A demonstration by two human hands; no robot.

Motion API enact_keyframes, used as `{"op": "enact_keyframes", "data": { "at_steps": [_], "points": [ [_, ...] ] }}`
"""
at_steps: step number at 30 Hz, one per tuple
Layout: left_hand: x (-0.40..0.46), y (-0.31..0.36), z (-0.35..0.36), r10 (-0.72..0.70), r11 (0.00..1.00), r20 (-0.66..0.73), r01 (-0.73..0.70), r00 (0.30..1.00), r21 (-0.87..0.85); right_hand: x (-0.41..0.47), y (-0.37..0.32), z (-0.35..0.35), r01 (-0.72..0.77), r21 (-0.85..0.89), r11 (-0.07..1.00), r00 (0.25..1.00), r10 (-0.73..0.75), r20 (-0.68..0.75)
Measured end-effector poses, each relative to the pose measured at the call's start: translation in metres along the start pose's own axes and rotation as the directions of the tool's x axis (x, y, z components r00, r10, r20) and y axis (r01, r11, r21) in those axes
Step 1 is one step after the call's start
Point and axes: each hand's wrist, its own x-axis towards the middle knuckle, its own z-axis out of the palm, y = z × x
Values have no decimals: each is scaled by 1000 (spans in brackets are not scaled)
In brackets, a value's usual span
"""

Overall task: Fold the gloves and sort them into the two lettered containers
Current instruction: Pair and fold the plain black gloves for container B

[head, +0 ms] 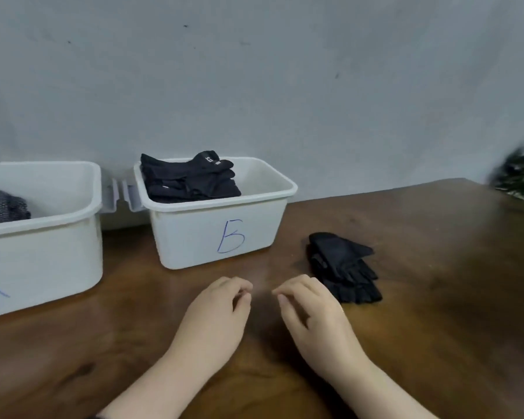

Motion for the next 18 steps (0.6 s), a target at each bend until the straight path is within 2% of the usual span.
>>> {"op": "enact_keyframes", "data": {
  "at_steps": [3,5,7,9,13,18],
  "points": [
    [-6,15,17,59,993,95,-68,994,101,-7,29,-24,-77,-51,996,991,70,-117],
    [-9,24,27,61,990,110,-74,992,119,-6,48,-32,-209,-94,973,967,192,-169],
    [-10,28,33,63,988,111,-78,992,135,1,64,-35,-368,-122,922,926,352,-135],
    [-10,30,34,64,987,98,-78,993,142,10,75,-37,-452,-149,880,892,451,-41],
    [-10,30,31,63,987,68,-73,996,141,25,87,-34,-455,-256,853,871,486,72],
    [-8,26,30,58,988,59,-66,997,140,28,91,-32,-494,-227,839,862,506,-3]
  ]
}}
